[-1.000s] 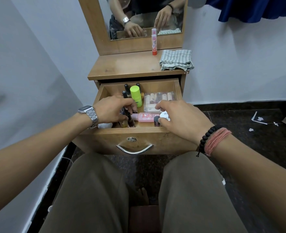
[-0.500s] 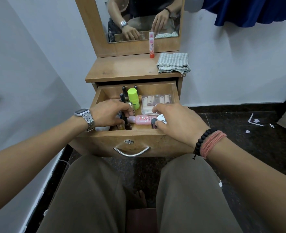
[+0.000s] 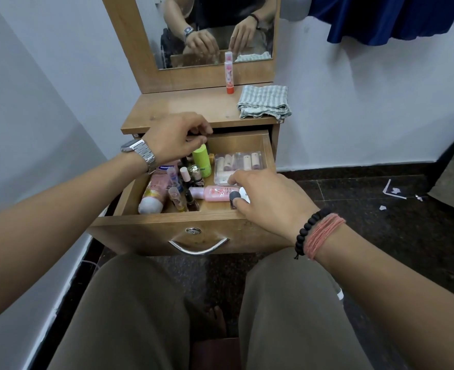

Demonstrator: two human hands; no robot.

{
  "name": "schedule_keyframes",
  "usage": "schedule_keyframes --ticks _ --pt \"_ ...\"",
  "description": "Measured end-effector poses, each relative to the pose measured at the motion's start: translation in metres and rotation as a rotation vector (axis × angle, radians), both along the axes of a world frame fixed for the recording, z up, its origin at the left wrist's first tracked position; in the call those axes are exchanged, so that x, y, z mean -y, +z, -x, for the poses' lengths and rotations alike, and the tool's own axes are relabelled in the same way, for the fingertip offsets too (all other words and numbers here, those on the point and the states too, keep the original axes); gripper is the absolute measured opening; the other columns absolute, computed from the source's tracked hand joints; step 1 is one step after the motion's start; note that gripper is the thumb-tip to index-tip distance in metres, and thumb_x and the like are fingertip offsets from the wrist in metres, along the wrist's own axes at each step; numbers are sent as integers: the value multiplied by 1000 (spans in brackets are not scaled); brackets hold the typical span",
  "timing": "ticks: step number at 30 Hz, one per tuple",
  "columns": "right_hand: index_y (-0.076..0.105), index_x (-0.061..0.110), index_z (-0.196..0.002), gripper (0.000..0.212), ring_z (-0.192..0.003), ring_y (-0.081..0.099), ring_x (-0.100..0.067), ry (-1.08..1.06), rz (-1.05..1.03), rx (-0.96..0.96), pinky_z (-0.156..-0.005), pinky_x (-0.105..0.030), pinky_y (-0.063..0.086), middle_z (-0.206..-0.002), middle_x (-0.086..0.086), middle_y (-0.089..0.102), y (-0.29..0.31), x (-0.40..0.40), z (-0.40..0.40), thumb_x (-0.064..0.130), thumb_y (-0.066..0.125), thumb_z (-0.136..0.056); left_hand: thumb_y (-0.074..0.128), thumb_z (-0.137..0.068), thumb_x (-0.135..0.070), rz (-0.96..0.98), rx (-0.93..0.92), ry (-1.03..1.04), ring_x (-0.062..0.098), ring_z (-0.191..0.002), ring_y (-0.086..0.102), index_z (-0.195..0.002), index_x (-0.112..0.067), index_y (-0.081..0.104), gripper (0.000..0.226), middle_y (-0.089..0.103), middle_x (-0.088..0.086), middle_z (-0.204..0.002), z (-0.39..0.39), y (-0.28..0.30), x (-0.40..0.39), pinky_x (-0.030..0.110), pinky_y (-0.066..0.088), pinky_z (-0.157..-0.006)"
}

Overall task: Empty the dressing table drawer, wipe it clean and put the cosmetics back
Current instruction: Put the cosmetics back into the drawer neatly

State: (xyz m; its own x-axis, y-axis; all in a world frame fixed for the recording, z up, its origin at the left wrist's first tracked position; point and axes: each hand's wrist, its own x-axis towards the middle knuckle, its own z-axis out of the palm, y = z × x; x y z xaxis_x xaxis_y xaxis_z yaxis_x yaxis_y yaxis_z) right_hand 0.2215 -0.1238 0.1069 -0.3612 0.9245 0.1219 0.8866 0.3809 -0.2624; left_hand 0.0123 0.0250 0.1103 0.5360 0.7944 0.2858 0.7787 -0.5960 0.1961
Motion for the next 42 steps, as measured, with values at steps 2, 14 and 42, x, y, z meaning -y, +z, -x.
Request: schedule_keyframes --ticks 2,14,42 --pt "54 24 -124 29 -98 61 -25 6 0 0 -65 -31 38 -114 0 64 1 1 0 28 48 -97 59 -88 -23 -66 -2 24 15 -93 60 -108 -19 62 20 64 -3 -106 -9 7 -13 36 50 -79" --pt "50 23 -127 32 -99 60 -24 20 -16 -46 -68 -31 35 -115 1 64 -1 4 4 24 46 -95 50 -89 -14 -182 48 236 23 -125 46 -137 -18 46 48 46 4 -138 -76 43 -118 35 40 -103" --pt "55 21 -122 30 -99 62 -30 -85 52 25 -81 -42 53 -111 -6 66 2 -5 -11 29 50 -93 72 -81 -20 74 -112 -158 5 -78 59 -99 -21 70 18 65 -9 -93 -13 24 52 16 50 -71"
